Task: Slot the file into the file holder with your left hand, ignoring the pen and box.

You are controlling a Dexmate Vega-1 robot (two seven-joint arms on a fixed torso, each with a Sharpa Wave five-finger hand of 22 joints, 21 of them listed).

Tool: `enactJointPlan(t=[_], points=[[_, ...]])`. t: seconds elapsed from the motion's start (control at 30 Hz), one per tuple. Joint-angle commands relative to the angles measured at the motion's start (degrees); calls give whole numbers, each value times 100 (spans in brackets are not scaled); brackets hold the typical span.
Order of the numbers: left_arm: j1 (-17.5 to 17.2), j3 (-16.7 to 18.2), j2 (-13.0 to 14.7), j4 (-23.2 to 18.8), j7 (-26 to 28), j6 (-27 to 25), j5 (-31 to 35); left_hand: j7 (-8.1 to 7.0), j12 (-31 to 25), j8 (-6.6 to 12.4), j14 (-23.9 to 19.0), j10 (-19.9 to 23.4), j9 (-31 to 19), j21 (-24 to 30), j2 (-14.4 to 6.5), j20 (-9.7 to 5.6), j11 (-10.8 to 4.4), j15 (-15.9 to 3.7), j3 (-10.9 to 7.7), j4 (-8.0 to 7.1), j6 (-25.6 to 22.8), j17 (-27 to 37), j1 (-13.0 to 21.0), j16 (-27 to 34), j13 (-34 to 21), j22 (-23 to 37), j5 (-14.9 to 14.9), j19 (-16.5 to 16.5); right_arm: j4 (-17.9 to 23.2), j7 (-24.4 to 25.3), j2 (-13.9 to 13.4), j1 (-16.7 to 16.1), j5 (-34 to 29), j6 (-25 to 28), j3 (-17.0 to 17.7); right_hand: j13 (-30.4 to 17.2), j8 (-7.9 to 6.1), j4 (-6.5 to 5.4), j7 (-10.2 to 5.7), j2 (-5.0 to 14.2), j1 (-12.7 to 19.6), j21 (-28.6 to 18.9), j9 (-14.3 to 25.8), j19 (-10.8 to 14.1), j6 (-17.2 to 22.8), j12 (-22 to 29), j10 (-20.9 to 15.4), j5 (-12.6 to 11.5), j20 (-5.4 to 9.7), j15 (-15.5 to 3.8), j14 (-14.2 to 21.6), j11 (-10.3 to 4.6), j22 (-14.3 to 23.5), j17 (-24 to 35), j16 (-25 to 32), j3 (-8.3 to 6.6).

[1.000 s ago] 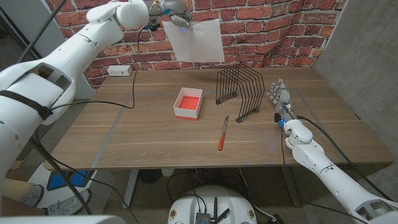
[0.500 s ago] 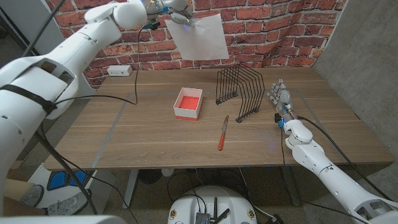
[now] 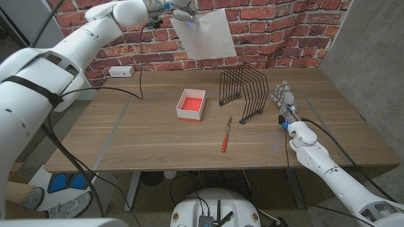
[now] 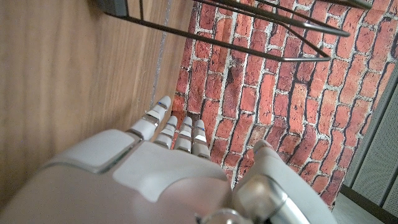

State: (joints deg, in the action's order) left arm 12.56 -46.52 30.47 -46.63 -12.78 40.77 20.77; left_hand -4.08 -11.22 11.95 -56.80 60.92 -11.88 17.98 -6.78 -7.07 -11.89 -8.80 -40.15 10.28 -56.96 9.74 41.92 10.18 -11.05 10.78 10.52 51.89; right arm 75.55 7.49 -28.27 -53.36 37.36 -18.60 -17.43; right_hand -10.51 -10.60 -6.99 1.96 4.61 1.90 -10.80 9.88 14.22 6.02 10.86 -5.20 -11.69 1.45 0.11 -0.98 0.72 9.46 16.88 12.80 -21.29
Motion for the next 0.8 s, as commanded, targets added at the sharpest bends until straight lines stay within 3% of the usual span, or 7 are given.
enactJointPlan(t=[0.03, 0.3, 0.8], points=[[622, -450, -575, 1576, 253, 998, -171, -32, -27, 38, 11, 14, -30, -16, -10, -285, 3, -464, 15, -2, -5, 23, -14, 17, -25, 25, -35, -30, -75, -52, 29, 36, 26, -23, -13, -19, -8, -47, 9, 233, -30, 9, 16, 12, 19, 18, -51, -24, 2, -41, -27, 4, 16, 28, 19, -2], [906, -854, -927, 2241, 334, 1188, -389, -18, -27, 41, 15, 15, -29, -20, -14, -292, 4, -458, 19, -4, -15, 24, -14, 17, -25, 25, -37, -45, -130, -84, 44, 68, 19, -58, -23, -19, -7, -55, 6, 234, -37, 9, 16, 10, 17, 17, -49, -24, -1, -39, -28, 5, 16, 31, 19, 1], [1116, -1471, -1253, 2486, 115, 863, -1016, -14, -20, 40, 21, 2, -28, -22, -17, -289, 5, -456, 30, -4, -13, 25, -11, 19, -24, 25, -40, -65, -214, -98, 73, 124, 5, -111, -25, -19, -7, -61, 6, 234, -40, 7, 16, 10, 16, 17, -50, -25, -1, -39, -25, 5, 16, 31, 18, 1]])
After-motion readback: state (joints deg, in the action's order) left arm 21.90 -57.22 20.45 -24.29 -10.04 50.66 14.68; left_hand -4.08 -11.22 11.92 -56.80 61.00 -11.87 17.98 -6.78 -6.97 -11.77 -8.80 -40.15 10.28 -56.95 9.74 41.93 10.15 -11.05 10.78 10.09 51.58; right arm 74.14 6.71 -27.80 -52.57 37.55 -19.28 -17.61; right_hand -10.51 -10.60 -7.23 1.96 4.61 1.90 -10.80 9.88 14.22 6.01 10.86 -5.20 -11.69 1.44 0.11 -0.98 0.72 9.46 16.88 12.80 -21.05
